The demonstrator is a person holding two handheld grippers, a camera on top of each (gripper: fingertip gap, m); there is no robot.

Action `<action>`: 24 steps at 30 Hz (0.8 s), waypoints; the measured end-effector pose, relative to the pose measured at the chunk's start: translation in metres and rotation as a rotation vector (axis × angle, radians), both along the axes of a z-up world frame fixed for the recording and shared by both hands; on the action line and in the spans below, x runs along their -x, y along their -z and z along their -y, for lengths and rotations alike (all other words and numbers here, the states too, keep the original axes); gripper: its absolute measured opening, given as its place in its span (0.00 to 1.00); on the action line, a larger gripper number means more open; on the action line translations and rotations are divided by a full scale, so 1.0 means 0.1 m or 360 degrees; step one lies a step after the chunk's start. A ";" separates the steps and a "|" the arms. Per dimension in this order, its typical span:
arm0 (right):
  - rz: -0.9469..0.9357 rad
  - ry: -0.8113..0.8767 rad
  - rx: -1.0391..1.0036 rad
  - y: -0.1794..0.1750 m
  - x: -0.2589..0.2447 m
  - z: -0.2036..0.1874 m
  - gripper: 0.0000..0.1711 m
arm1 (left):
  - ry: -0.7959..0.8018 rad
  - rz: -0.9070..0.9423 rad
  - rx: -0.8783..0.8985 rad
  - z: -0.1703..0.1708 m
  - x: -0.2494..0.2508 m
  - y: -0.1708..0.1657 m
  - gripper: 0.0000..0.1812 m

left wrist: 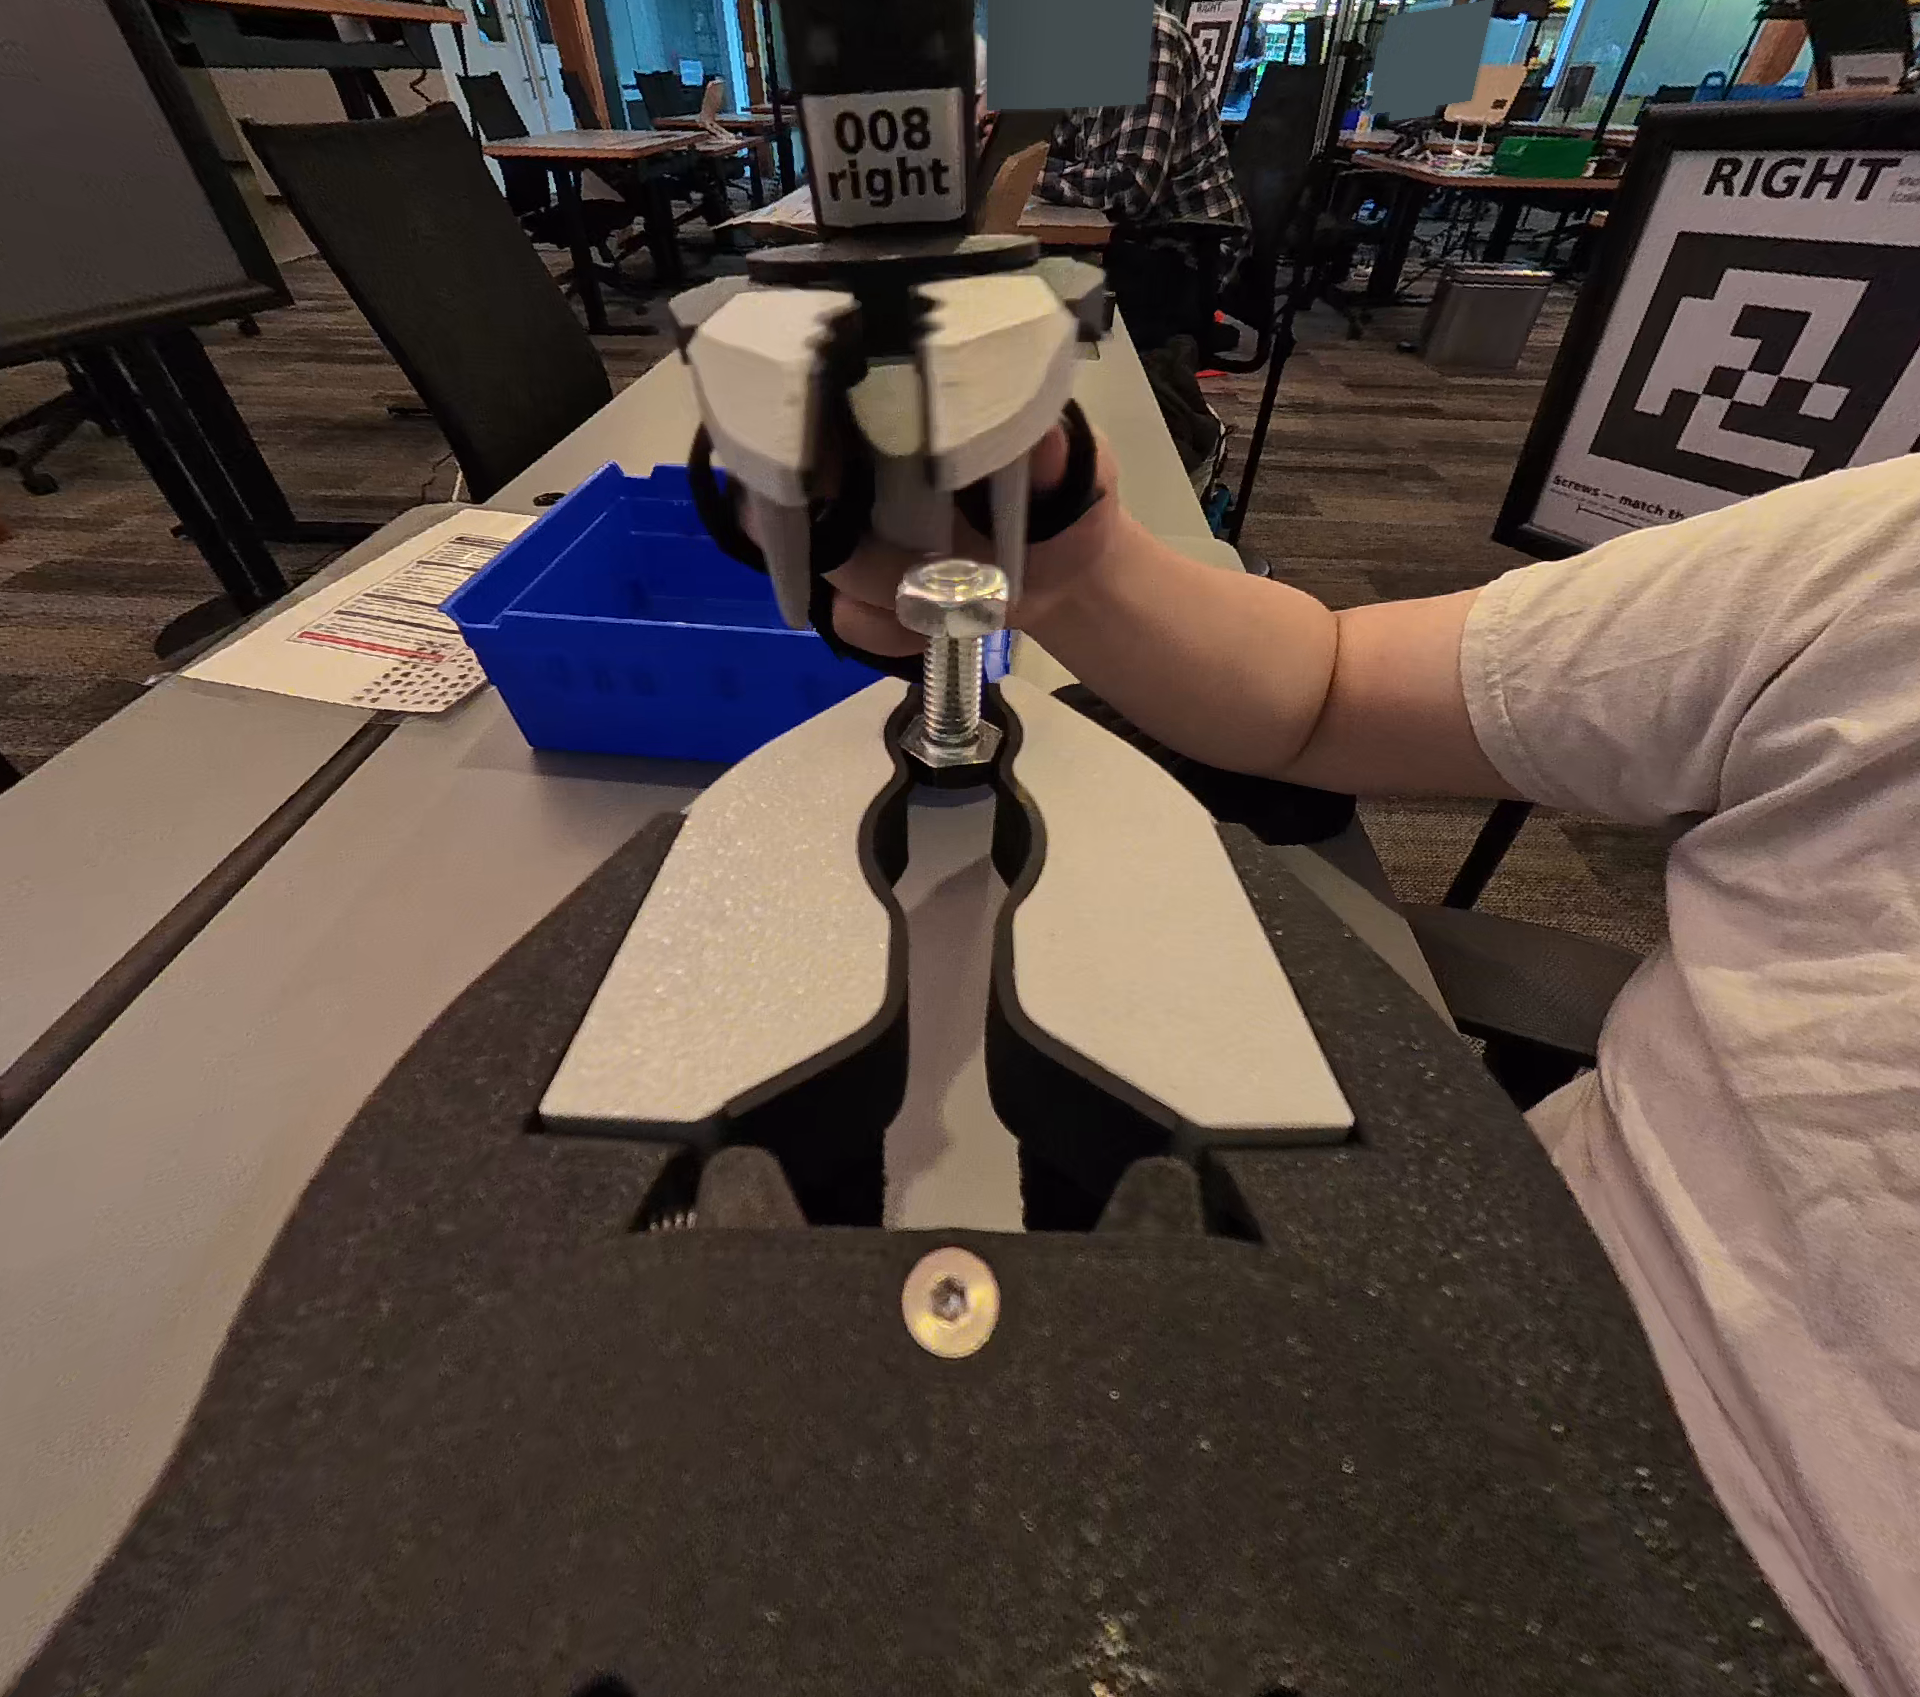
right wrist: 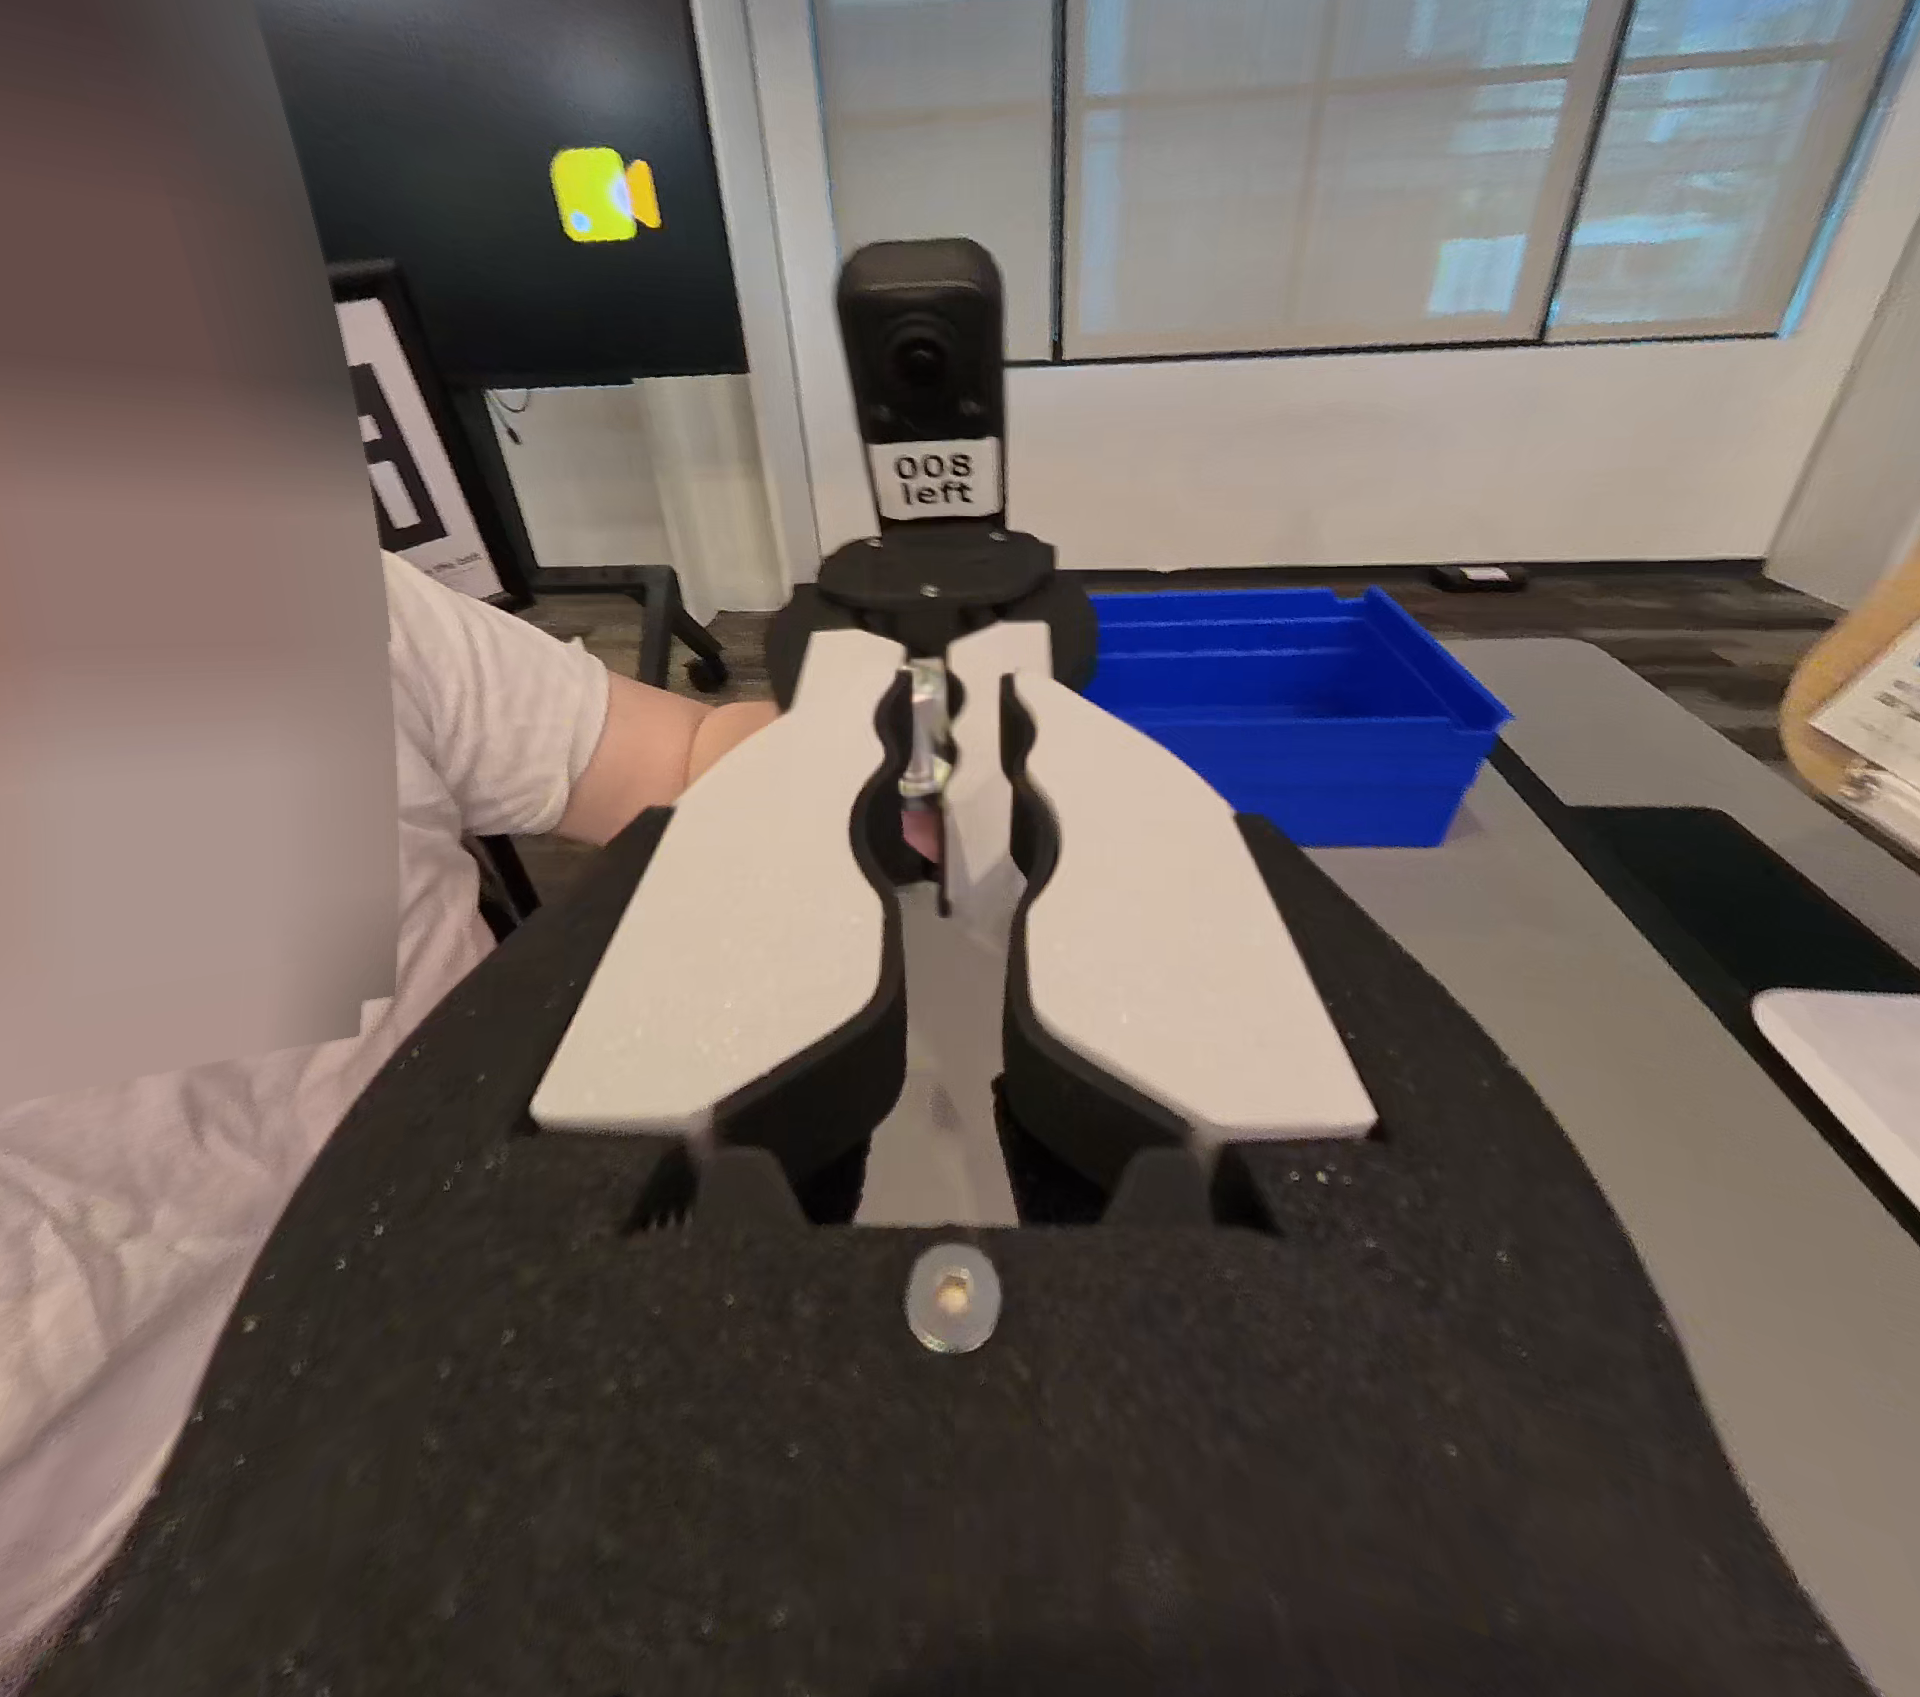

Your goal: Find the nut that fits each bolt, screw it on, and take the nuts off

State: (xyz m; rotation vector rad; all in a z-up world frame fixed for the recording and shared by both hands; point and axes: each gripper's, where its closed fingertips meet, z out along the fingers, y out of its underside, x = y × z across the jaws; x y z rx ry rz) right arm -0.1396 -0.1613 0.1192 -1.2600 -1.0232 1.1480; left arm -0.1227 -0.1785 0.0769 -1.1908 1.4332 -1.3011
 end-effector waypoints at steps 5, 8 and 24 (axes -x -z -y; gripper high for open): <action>0.0185 0.0051 -0.0118 0.13 0.15 0.04 0.11 | 0.0007 0.0003 0.0018 0.00 0.00 0.00 0.06; 0.0131 0.0061 -0.0043 0.10 0.07 -0.02 0.08 | 0.0009 0.0014 0.0023 0.00 0.01 -0.02 0.06; 0.0013 0.0086 -0.0013 -0.02 -0.02 -0.05 0.08 | 0.0014 0.0001 -0.0009 0.04 0.00 -0.01 0.06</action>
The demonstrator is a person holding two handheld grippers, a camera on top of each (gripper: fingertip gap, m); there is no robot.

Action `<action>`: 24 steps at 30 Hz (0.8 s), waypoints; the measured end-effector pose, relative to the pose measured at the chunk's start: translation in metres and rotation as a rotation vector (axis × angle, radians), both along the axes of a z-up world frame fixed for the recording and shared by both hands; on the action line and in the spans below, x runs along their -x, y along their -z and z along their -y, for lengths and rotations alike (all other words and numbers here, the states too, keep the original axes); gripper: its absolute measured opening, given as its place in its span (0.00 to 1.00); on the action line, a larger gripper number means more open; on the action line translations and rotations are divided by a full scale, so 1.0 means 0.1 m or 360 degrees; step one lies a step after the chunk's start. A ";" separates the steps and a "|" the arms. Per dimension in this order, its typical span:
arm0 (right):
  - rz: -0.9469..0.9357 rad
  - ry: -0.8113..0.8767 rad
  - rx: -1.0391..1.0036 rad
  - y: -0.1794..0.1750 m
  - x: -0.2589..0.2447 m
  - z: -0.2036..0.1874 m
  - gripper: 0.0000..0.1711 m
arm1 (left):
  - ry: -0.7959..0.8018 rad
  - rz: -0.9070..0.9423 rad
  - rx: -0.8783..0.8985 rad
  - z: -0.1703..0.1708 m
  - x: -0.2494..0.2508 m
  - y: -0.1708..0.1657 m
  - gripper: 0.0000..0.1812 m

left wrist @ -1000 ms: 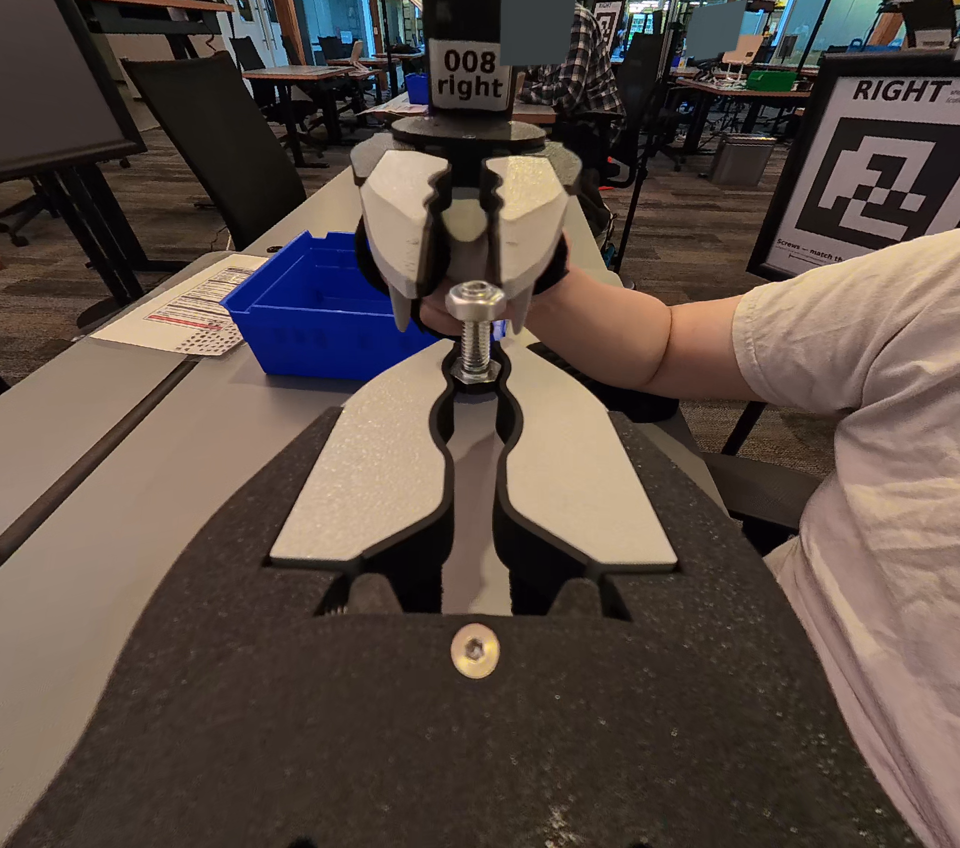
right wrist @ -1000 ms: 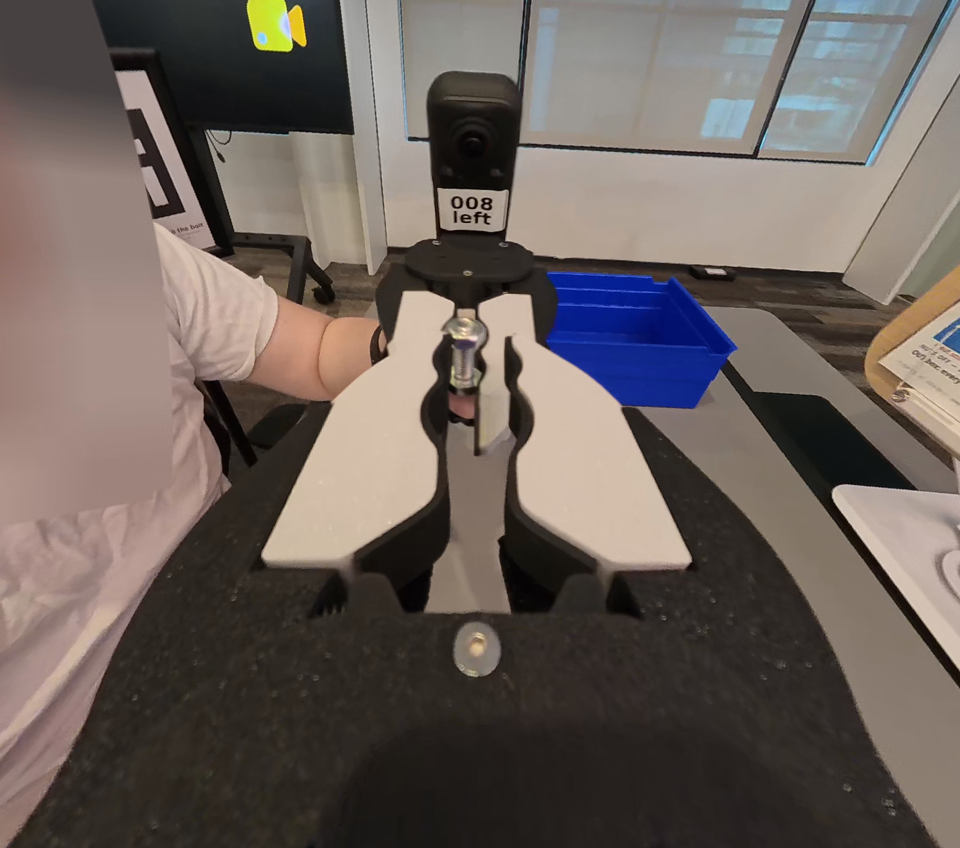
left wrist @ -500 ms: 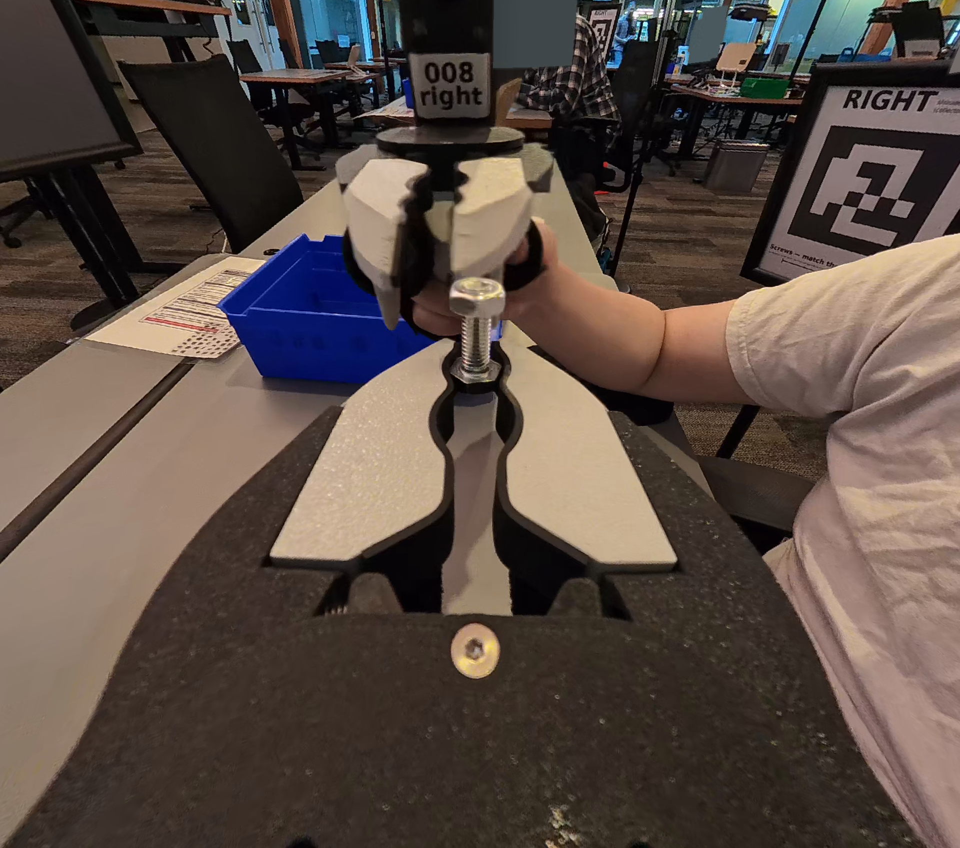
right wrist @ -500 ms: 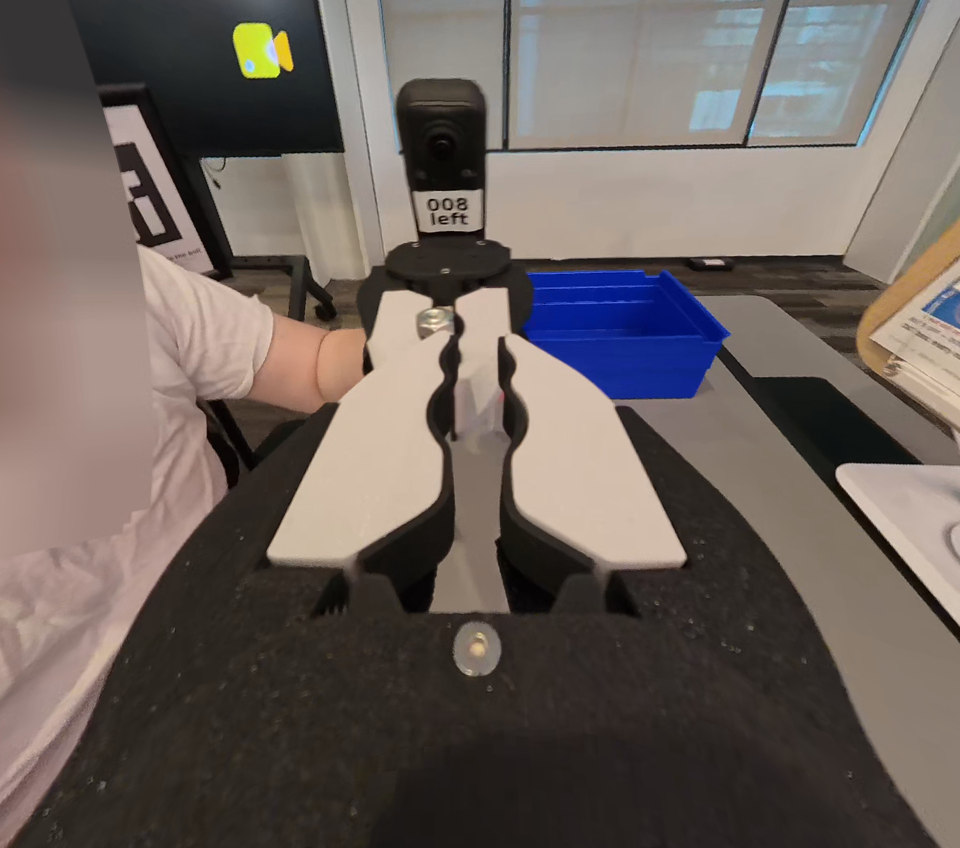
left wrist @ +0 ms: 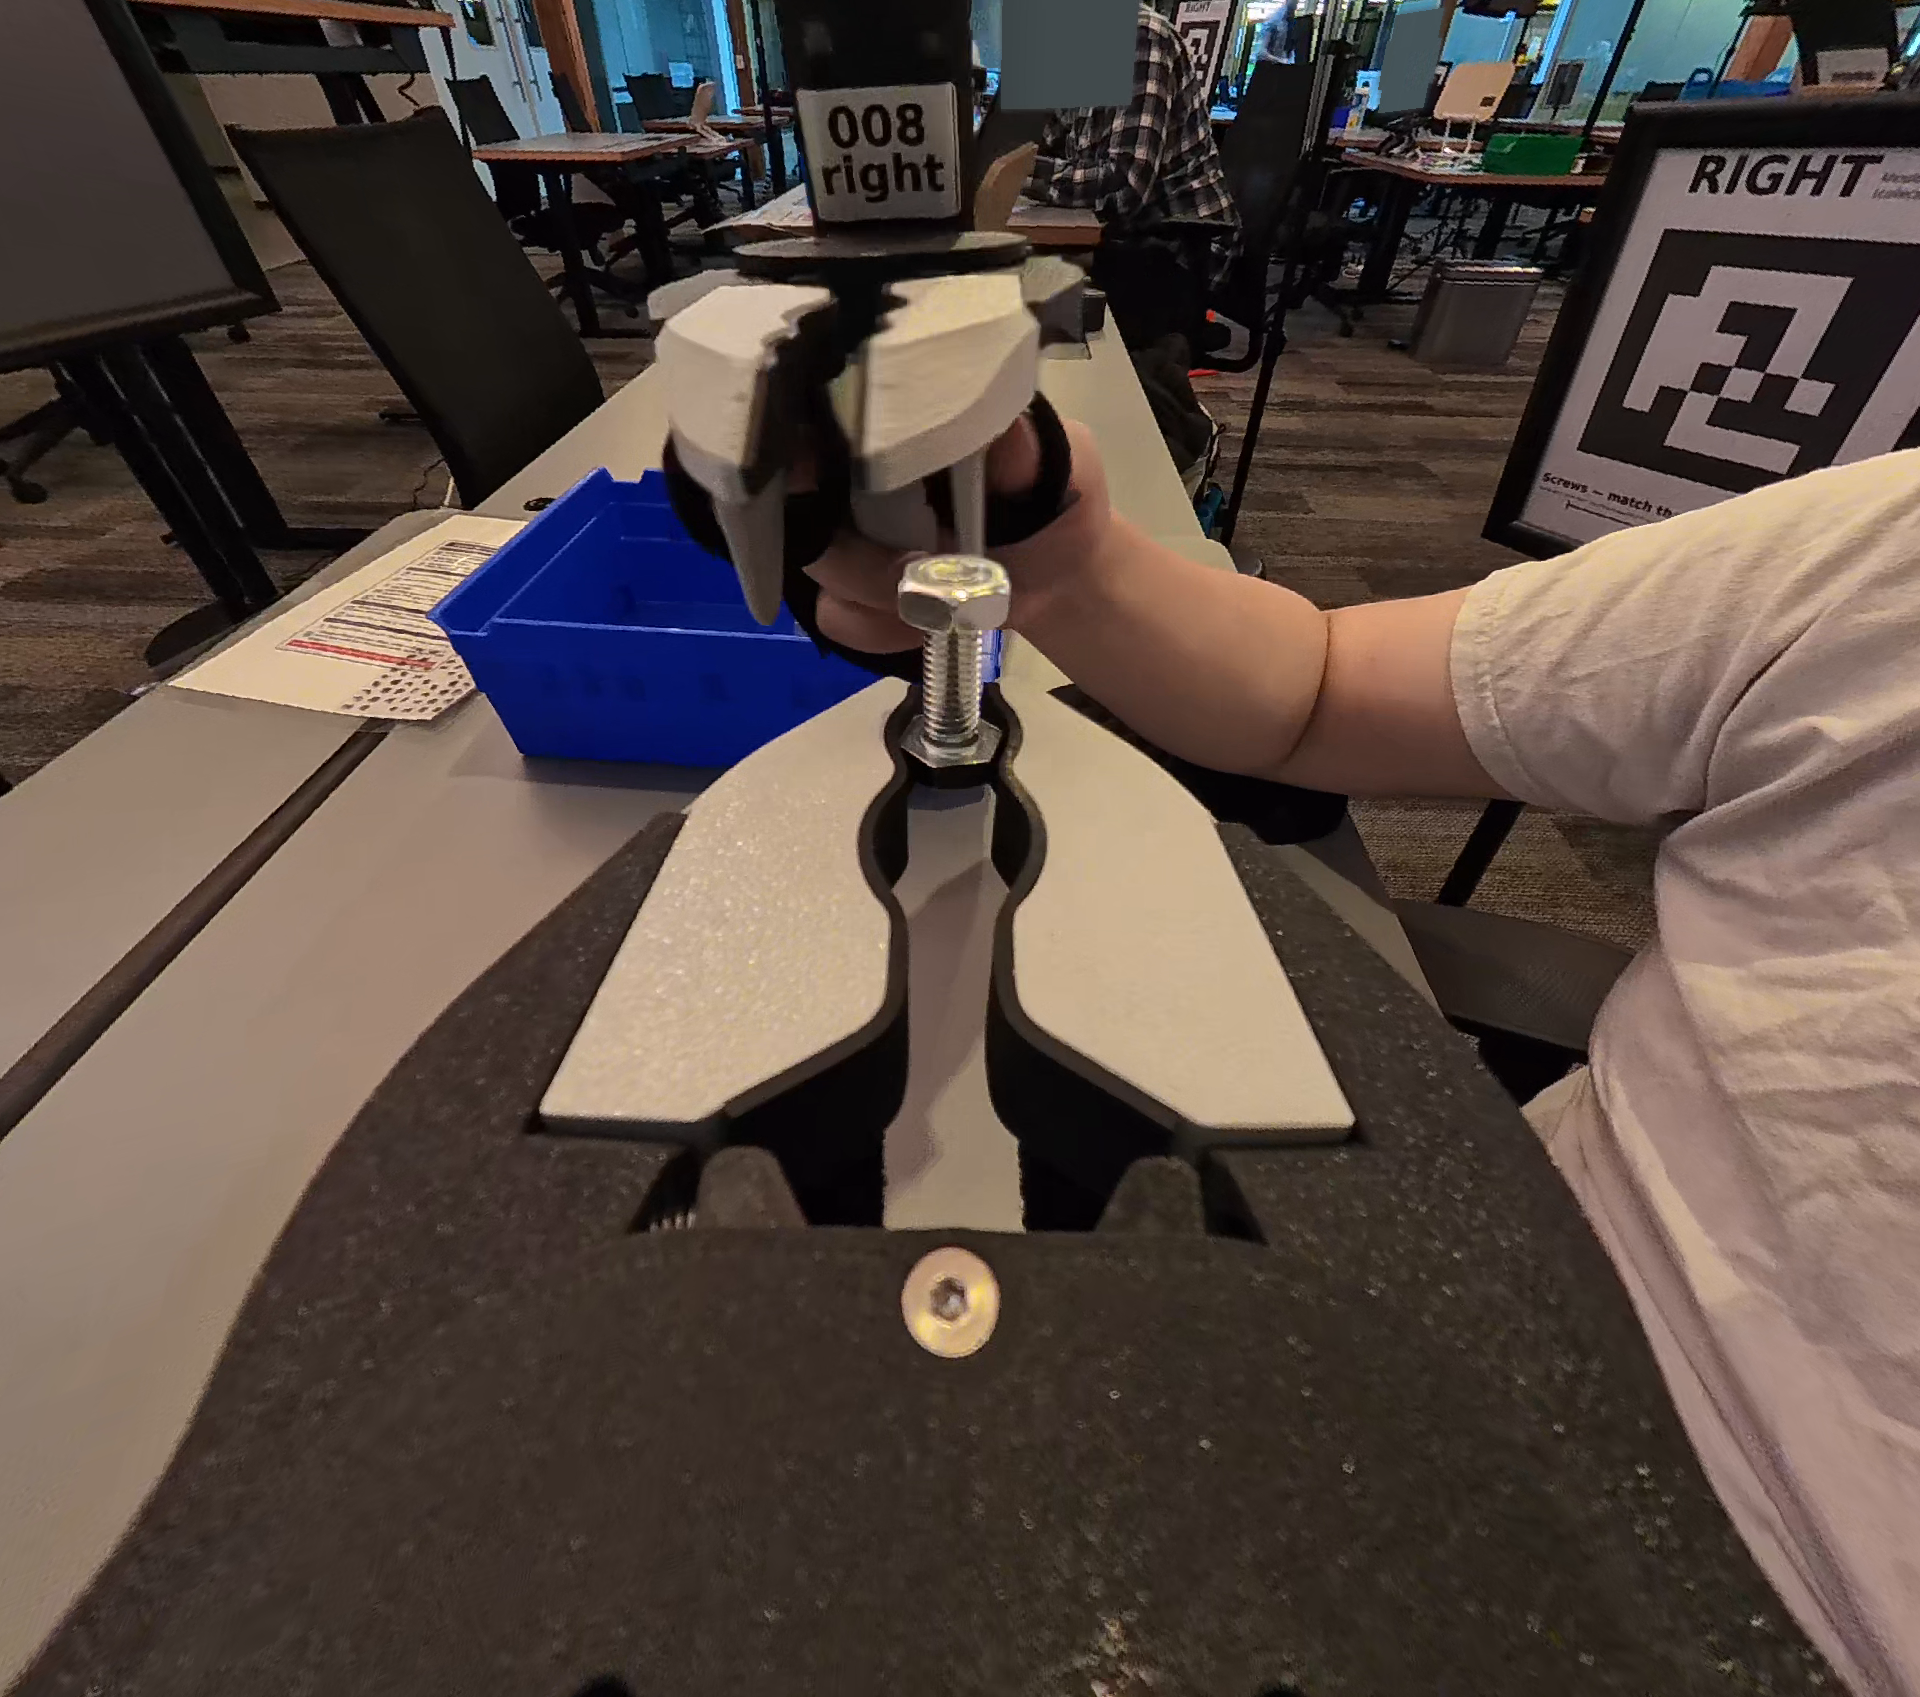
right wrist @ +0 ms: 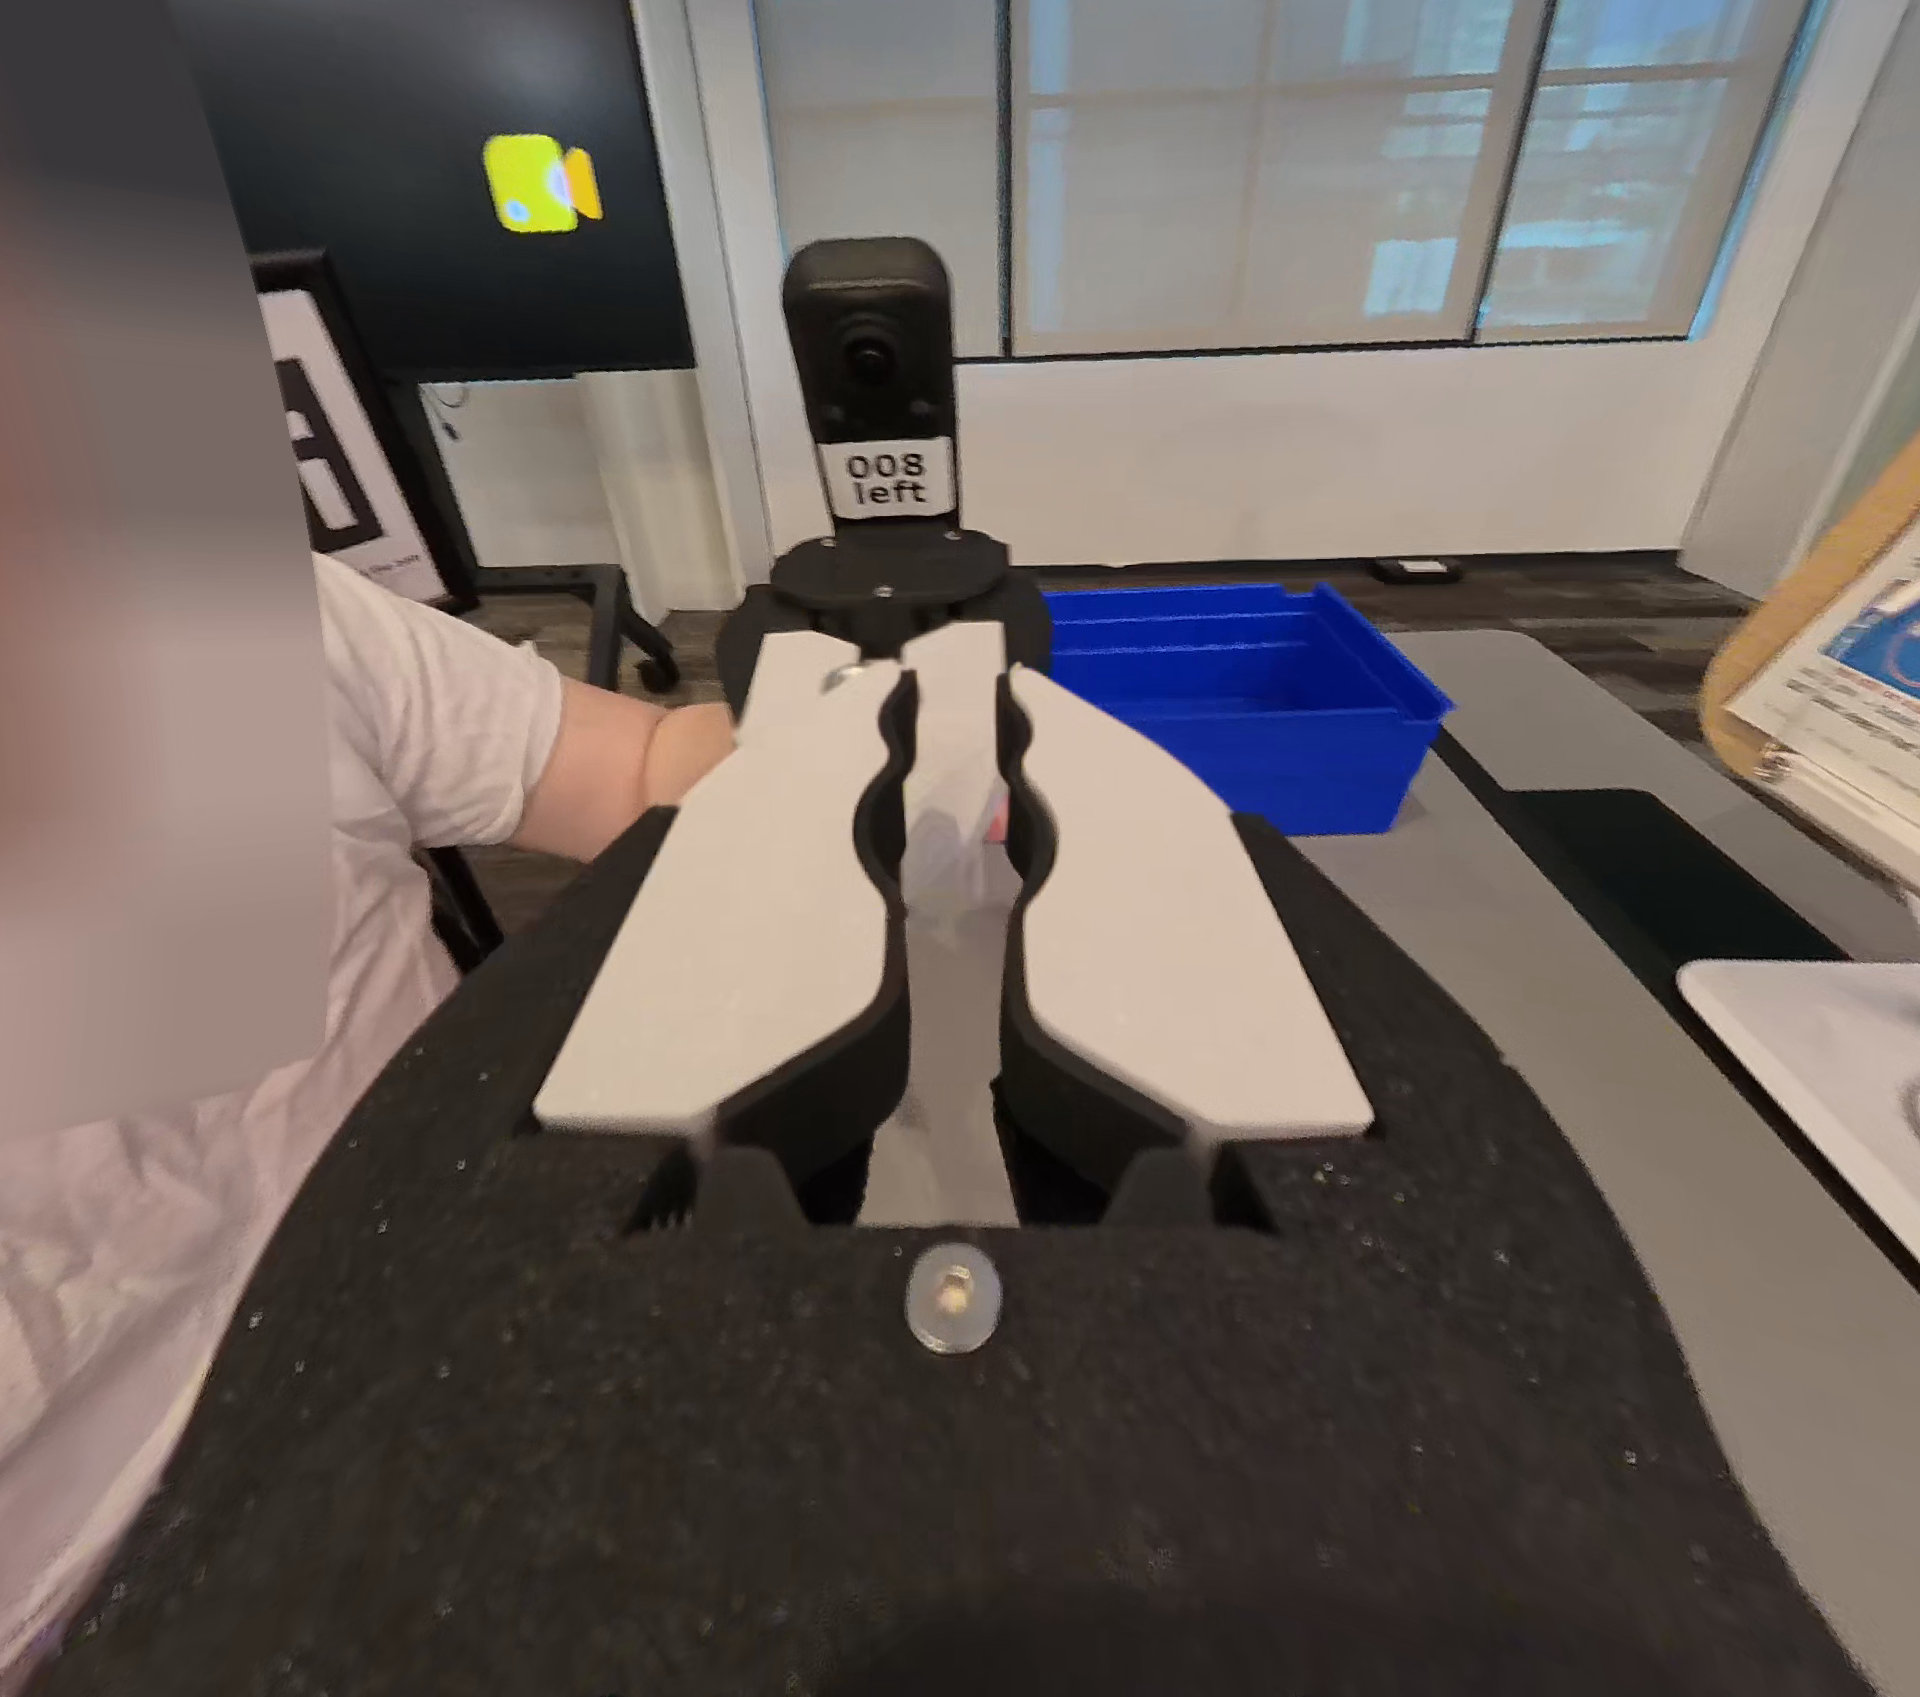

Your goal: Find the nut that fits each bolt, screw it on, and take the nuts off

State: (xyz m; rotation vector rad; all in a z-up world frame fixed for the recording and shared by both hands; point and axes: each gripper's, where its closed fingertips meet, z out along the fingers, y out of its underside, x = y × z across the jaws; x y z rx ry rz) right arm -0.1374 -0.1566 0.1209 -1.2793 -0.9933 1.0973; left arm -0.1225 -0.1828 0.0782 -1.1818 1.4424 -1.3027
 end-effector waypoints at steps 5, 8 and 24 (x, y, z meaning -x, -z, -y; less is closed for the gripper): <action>0.0178 -0.0019 -0.0101 0.12 0.18 0.11 0.15 | 0.0003 0.0002 0.0021 -0.01 0.00 0.01 0.06; 0.0167 0.0019 -0.0111 0.12 0.15 0.05 0.16 | -0.0009 0.0005 0.0028 -0.03 0.00 0.00 0.06; 0.0075 0.0030 -0.0001 0.09 0.04 -0.04 0.15 | 0.0021 0.0011 0.0029 0.02 0.01 -0.02 0.06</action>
